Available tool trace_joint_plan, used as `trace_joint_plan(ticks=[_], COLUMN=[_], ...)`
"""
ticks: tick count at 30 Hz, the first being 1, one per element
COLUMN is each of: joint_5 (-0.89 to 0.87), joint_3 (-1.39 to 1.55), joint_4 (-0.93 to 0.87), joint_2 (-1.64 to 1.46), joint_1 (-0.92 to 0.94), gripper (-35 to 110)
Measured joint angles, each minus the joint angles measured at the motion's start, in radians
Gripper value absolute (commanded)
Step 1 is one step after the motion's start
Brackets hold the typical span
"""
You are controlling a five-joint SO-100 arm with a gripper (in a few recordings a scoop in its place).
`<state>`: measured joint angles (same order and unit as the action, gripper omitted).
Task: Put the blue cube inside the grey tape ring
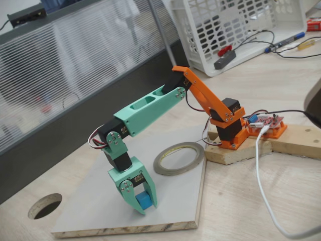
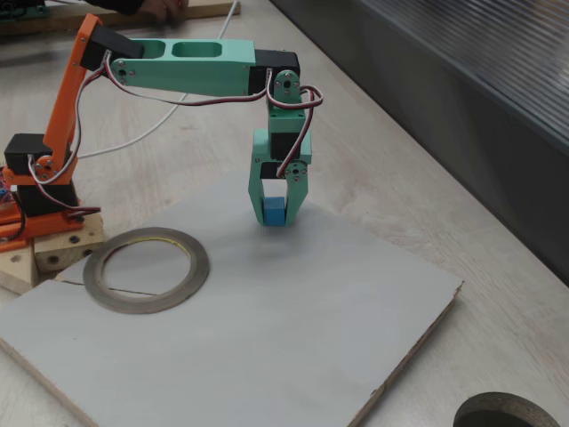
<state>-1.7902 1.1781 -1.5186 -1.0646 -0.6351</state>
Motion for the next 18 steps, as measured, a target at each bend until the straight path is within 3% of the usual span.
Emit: trace_joint_plan(ticks=[18], joint_5=[0.000], joint_3=[0.003], joint_4=[-0.008], joint_2=[-0.107], joint_1=[0.002], gripper=[12])
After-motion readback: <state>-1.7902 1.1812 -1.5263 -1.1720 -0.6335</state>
